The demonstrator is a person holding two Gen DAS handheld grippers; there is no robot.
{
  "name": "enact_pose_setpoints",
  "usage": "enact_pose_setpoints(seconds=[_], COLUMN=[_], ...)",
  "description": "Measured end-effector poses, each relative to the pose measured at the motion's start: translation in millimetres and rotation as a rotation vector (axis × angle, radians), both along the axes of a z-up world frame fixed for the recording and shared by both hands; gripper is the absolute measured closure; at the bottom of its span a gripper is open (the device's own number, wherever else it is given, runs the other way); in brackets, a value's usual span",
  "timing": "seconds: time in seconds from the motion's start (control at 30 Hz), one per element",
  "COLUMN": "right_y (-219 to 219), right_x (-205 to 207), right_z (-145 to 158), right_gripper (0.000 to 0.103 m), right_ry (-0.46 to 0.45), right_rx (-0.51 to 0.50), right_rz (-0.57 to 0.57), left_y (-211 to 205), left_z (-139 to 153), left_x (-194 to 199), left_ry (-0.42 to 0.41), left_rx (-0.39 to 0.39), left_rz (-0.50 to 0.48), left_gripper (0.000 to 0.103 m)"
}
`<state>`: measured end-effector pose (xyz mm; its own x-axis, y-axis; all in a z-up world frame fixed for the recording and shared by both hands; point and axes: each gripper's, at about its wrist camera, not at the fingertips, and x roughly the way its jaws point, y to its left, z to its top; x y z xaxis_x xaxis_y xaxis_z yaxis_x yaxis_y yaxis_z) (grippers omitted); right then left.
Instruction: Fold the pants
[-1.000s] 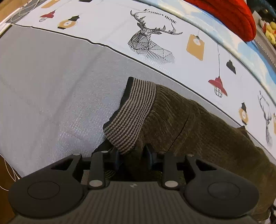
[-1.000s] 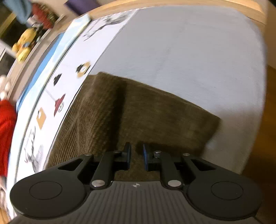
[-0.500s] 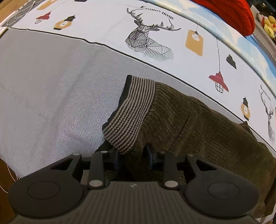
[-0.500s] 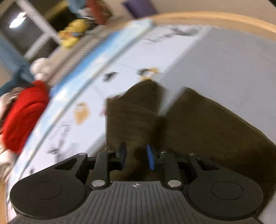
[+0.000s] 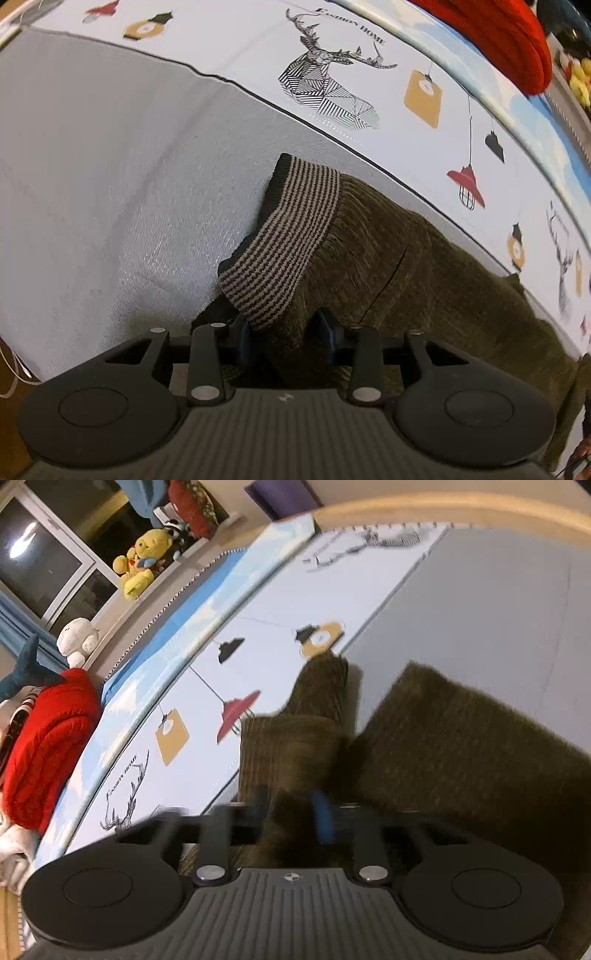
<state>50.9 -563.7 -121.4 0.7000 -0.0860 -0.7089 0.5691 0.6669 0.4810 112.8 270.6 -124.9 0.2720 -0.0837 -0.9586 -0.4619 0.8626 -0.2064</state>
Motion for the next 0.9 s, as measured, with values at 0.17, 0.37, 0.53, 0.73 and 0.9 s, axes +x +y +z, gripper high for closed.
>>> enact_pose_setpoints(seconds=[0.17,0.37,0.53,0.73,0.9], right_y=[-10.4,-33.9,-51.6,-51.7,-72.1], right_x=[-29.4,-97.8,-129.7,-154.3,-159.5], right_z=[39.3,57.3,31.6,73.0,23.1], right_gripper=[0.097,0.098,0.098,0.103,0.100], right_ry=[-0.116,-0.032,0.118,0.002,0.103], right_rx=[-0.031,-0.037,0.059,-0.134,0.150], right_rz=[-0.155,-0.301,-0.321,-0.337,-0.313], left_y=[6.2,10.8,10.7,3.3,6.6], left_z=[6.4,2.8,15.6,43.0,14.2], left_x=[-6.2,-8.1,-17.2,-34.5,-30.7], left_ry=[-0.036,-0.035,-0.093,-0.185,-0.043], left_rx=[-0.055,-0.058,-0.046,-0.020,-0.035], left_rz=[0.054,0.053,0.042,-0.024,-0.045], left_gripper=[0.054,0.078,0.085,0.086,0.082])
